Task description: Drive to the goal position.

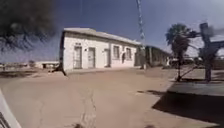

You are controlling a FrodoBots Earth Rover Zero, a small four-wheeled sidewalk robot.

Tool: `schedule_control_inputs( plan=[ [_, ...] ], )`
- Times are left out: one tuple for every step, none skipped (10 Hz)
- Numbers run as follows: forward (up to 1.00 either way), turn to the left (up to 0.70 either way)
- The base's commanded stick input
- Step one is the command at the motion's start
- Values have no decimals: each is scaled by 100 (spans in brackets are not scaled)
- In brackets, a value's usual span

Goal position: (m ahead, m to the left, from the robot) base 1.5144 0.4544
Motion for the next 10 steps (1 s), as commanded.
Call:
schedule_control_inputs(
  plan=[
    [70,35],
    [70,0],
    [70,0],
    [70,0],
    [70,0],
    [70,0],
    [70,0],
    [70,0],
    [70,0],
    [70,35]
  ],
)
